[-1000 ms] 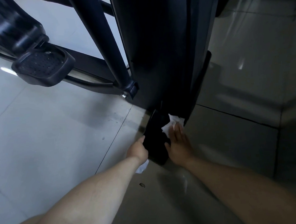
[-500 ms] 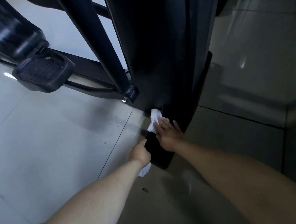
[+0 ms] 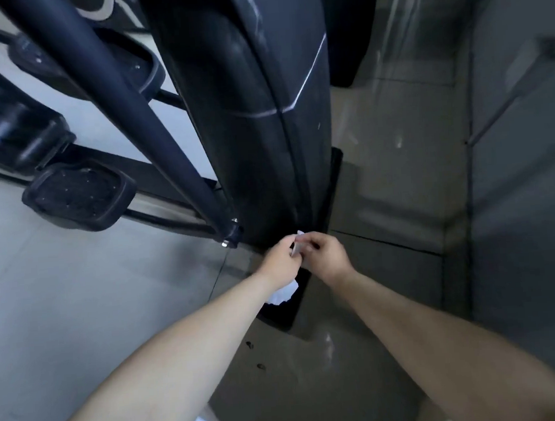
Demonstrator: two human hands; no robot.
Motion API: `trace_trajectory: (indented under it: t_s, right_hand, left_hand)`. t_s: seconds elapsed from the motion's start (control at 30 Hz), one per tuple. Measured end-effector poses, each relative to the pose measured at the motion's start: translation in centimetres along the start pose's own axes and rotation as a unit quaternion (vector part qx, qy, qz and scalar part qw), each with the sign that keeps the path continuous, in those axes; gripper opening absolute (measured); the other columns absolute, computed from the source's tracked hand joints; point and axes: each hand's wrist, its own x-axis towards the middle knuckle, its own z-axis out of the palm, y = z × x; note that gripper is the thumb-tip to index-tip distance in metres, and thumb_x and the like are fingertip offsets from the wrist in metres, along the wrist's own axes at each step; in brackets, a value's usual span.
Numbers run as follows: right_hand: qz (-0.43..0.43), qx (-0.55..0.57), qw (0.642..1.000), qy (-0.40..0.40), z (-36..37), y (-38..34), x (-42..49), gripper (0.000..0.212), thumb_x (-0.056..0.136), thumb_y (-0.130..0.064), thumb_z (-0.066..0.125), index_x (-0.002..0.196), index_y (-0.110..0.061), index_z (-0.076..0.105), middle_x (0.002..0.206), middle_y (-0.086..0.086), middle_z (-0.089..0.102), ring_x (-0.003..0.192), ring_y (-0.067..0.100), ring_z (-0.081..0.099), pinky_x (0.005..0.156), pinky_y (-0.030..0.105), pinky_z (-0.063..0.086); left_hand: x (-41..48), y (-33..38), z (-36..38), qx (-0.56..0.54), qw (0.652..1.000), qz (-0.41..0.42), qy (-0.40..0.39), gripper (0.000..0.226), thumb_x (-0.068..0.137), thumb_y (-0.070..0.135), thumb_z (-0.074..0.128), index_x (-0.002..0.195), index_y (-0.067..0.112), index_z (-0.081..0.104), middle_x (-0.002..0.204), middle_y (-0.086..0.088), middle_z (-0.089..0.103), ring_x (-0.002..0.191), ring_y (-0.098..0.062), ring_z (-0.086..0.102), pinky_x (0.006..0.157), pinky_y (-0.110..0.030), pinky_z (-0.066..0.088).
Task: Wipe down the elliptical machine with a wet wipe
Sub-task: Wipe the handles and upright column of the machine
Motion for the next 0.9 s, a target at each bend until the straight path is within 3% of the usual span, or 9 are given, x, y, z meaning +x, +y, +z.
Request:
trace_trajectory:
  t_s: [0.1, 0.17, 0.33, 0.53, 0.7, 0.77, 0.83, 0.9]
  right_hand:
    - [0.012, 0.068, 0.997, 0.044, -3.3, -6.3, -3.7, 0.032, 0.09, 0.002, 0.052, 0.086, -0.023, 0.071, 0.092, 0.005, 0.076, 0.089, 0.024, 0.074, 0.081, 0.041, 0.063]
    - [0.003, 0.1, 0.993, 0.059, -5.4, -10.2, -6.3, 0.03, 0.089, 0.003, 0.049, 0.089, -0.02, 0.068, 0.093, 0.006, 0.076, 0.09, 0.025, 0.074, 0.081, 0.046, 0.063]
    - [-0.033, 0.108, 0.988, 0.1, -9.2, -20.1, -12.4, 0.017, 0.085, -0.019, 0.055, 0.091, -0.031, 0.065, 0.096, -0.002, 0.074, 0.097, 0.025, 0.071, 0.09, 0.054, 0.058]
    - [-0.035, 0.135, 0.981, 0.135, -11.6, -31.9, -18.2, 0.025, 0.087, -0.011, 0.054, 0.093, -0.033, 0.065, 0.089, 0.0, 0.073, 0.093, 0.026, 0.072, 0.088, 0.052, 0.06]
    - [-0.04, 0.158, 0.975, 0.151, -13.7, -40.0, -22.1, 0.017, 0.087, -0.012, 0.061, 0.092, -0.028, 0.067, 0.076, -0.011, 0.069, 0.081, 0.016, 0.066, 0.089, 0.046, 0.059]
    - [-0.049, 0.166, 0.973, 0.15, -14.5, -42.8, -23.8, 0.016, 0.087, -0.013, 0.061, 0.089, -0.028, 0.067, 0.076, -0.011, 0.069, 0.08, 0.015, 0.065, 0.086, 0.044, 0.058]
    - [-0.046, 0.174, 0.971, 0.157, -15.2, -45.7, -25.4, 0.016, 0.088, -0.012, 0.06, 0.089, -0.026, 0.067, 0.08, -0.009, 0.069, 0.081, 0.016, 0.064, 0.082, 0.04, 0.057]
    - [-0.046, 0.175, 0.971, 0.157, -15.8, -48.5, -27.0, 0.015, 0.089, -0.011, 0.058, 0.089, -0.024, 0.066, 0.086, -0.004, 0.07, 0.081, 0.016, 0.063, 0.078, 0.036, 0.055]
  left_hand:
    - [-2.8, 6.0, -3.2, -0.006, 0.999, 0.028, -0.015, 0.036, 0.102, 0.022, 0.046, 0.133, 0.034, 0.059, 0.088, 0.015, 0.065, 0.088, -0.008, 0.061, 0.076, -0.024, 0.047]
    - [-4.8, 9.3, -5.3, -0.006, 0.999, 0.047, -0.02, 0.026, 0.103, 0.031, 0.047, 0.122, 0.039, 0.063, 0.096, 0.016, 0.069, 0.097, -0.008, 0.064, 0.084, -0.028, 0.051]
    - [-10.5, 18.0, -12.0, 0.021, 0.993, 0.111, -0.031, 0.019, 0.104, 0.047, 0.045, 0.109, 0.045, 0.064, 0.09, 0.016, 0.071, 0.086, 0.001, 0.064, 0.072, -0.021, 0.046]
    - [-16.4, 26.0, -19.5, 0.059, 0.986, 0.148, -0.041, 0.03, 0.105, 0.042, 0.044, 0.129, 0.039, 0.063, 0.113, 0.015, 0.071, 0.105, -0.005, 0.064, 0.092, -0.028, 0.052]
    - [-21.3, 31.9, -24.2, 0.034, 0.986, 0.162, -0.005, 0.035, 0.106, 0.026, 0.043, 0.137, 0.032, 0.059, 0.125, 0.01, 0.068, 0.113, -0.008, 0.061, 0.093, -0.023, 0.046]
    - [-23.2, 33.9, -25.7, 0.014, 0.986, 0.164, 0.015, 0.037, 0.105, 0.025, 0.044, 0.14, 0.033, 0.055, 0.128, 0.008, 0.067, 0.115, -0.013, 0.062, 0.097, -0.028, 0.049]
    - [-25.2, 35.8, -27.4, 0.0, 0.985, 0.165, 0.046, 0.037, 0.103, 0.028, 0.047, 0.14, 0.035, 0.051, 0.121, 0.007, 0.068, 0.11, -0.016, 0.064, 0.092, -0.032, 0.052]
    - [-27.1, 37.5, -29.3, -0.024, 0.982, 0.171, 0.076, 0.026, 0.103, 0.03, 0.051, 0.129, 0.034, 0.053, 0.104, 0.008, 0.07, 0.096, -0.015, 0.066, 0.077, -0.029, 0.05]
